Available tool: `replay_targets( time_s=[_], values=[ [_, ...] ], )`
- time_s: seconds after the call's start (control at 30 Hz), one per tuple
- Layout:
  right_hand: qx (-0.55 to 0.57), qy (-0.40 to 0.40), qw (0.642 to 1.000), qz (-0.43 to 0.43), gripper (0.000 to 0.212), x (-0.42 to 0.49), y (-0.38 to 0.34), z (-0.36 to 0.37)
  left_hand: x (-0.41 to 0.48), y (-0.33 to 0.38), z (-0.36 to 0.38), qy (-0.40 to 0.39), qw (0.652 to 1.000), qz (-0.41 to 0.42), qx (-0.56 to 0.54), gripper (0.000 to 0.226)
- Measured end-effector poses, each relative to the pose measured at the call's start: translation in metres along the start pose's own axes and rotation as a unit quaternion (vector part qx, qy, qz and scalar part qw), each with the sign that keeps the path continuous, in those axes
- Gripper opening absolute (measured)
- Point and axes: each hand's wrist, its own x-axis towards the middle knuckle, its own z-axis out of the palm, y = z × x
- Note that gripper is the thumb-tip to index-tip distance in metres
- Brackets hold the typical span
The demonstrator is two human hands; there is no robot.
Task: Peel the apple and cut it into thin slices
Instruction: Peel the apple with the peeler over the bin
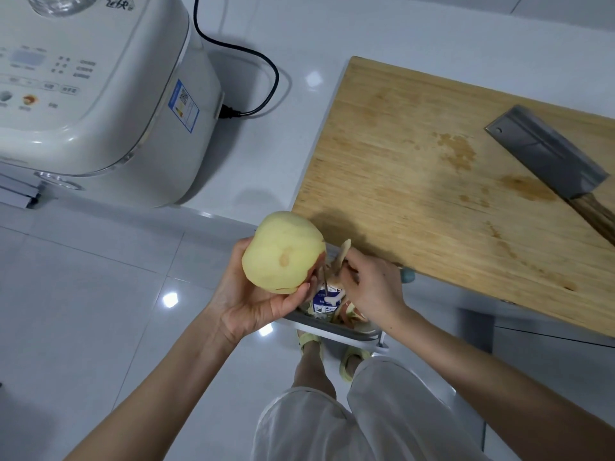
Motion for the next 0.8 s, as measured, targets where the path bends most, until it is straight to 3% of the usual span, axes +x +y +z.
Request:
replay_targets(
  time_s=[0.1, 0.17, 0.2, 0.23, 0.3, 0.37, 0.43, 0.57, 0.63, 0.8],
  values=[
    [0.035, -0.131, 0.986, 0.092, 0.012, 0.003, 0.001, -0.002, 0.001, 0.005, -0.005, 0.038, 0.998, 0.034, 0.042, 0.101],
    [0.147, -0.238, 0.934, 0.221, 0.015, 0.009, -0.002, -0.008, 0.001, 0.007, -0.008, 0.059, 0.995, 0.055, 0.063, 0.105],
    [0.221, -0.29, 0.876, 0.317, 0.018, 0.012, -0.002, -0.011, 0.001, 0.007, -0.009, 0.068, 0.992, 0.064, 0.08, 0.106],
    [0.296, -0.338, 0.795, 0.408, 0.022, 0.013, -0.002, -0.014, 0.001, 0.007, -0.009, 0.08, 0.989, 0.074, 0.102, 0.107],
    [0.426, -0.399, 0.635, 0.506, 0.036, 0.013, -0.001, -0.022, 0.002, 0.007, -0.008, 0.105, 0.978, 0.098, 0.151, 0.105],
    [0.505, -0.416, 0.549, 0.521, 0.046, 0.012, 0.0, -0.027, 0.004, 0.006, -0.008, 0.127, 0.967, 0.117, 0.19, 0.101],
    [0.564, -0.399, 0.5, 0.523, 0.045, 0.01, -0.001, -0.032, 0.006, 0.005, -0.008, 0.136, 0.959, 0.124, 0.217, 0.103],
    [0.662, -0.3, 0.468, 0.503, 0.035, 0.008, -0.007, -0.04, 0.007, 0.005, -0.011, 0.137, 0.951, 0.148, 0.235, 0.102],
    [0.687, -0.264, 0.478, 0.479, 0.037, 0.01, -0.01, -0.041, 0.007, 0.005, -0.011, 0.141, 0.946, 0.149, 0.252, 0.105],
    [0.688, -0.276, 0.527, 0.415, 0.039, 0.014, -0.023, -0.046, 0.008, 0.0, -0.006, 0.138, 0.918, 0.15, 0.339, 0.1]
  ],
)
